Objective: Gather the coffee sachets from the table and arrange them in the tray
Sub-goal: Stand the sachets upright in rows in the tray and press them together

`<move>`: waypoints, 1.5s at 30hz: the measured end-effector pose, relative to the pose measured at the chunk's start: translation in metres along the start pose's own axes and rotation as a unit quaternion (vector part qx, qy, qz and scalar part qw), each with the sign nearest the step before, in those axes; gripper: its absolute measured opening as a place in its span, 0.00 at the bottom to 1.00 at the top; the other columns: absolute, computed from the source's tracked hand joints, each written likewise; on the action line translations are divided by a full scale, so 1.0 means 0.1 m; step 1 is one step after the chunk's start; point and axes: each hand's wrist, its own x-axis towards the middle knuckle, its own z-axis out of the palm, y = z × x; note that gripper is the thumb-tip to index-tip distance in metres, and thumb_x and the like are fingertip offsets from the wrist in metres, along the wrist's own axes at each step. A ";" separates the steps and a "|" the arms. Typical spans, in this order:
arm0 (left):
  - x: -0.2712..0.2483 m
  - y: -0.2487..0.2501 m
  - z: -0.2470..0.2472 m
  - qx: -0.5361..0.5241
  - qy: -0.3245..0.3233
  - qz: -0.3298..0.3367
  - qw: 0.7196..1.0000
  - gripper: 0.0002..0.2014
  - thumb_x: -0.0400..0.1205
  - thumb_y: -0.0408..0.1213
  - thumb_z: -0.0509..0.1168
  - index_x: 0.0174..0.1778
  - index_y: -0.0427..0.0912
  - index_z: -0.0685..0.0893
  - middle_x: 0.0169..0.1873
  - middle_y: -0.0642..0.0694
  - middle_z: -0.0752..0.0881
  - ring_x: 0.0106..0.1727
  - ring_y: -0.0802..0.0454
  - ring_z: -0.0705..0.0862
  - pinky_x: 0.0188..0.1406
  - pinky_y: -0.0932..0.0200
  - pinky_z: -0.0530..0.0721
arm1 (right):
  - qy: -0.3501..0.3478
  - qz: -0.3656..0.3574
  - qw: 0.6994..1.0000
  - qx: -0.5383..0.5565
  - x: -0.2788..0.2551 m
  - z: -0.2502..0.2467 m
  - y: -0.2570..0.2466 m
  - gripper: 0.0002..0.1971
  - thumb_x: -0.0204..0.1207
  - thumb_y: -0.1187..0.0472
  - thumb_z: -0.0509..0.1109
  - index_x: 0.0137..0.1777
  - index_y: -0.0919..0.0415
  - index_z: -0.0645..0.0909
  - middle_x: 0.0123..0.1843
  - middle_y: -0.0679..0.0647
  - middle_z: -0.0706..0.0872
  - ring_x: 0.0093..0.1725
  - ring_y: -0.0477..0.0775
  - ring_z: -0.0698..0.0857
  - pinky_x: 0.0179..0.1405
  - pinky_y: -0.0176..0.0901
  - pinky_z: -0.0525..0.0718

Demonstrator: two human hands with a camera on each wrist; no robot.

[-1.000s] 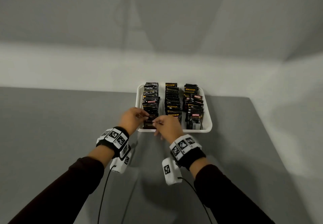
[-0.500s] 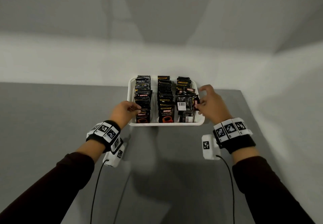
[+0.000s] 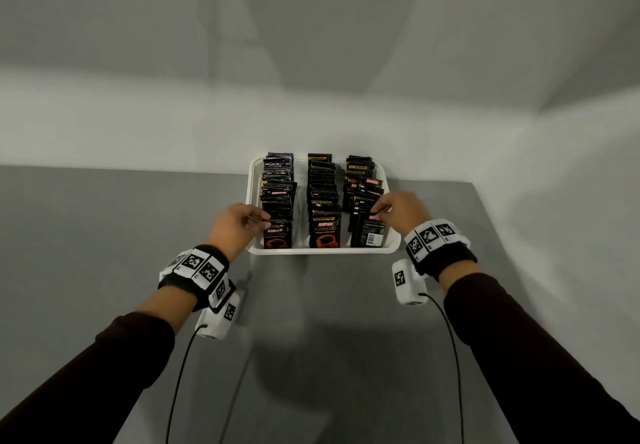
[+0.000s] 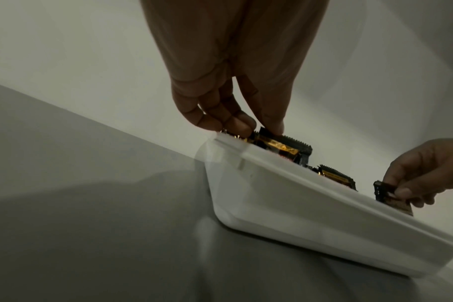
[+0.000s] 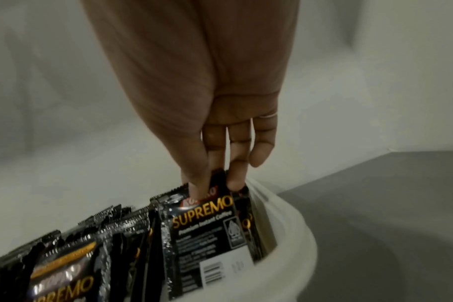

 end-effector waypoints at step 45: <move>0.20 1.33 1.58 0.302 -0.169 0.103 0.932 0.21 0.81 0.30 0.61 0.70 0.47 0.76 0.67 0.46 0.77 0.63 0.46 0.80 0.62 0.56 0.76 | 0.053 -0.003 0.981 0.186 -0.48 -0.68 0.97 0.06 0.74 0.63 0.72 0.49 0.61 0.88 0.42 0.60 0.89 0.42 0.55 0.85 0.48 0.47 0.82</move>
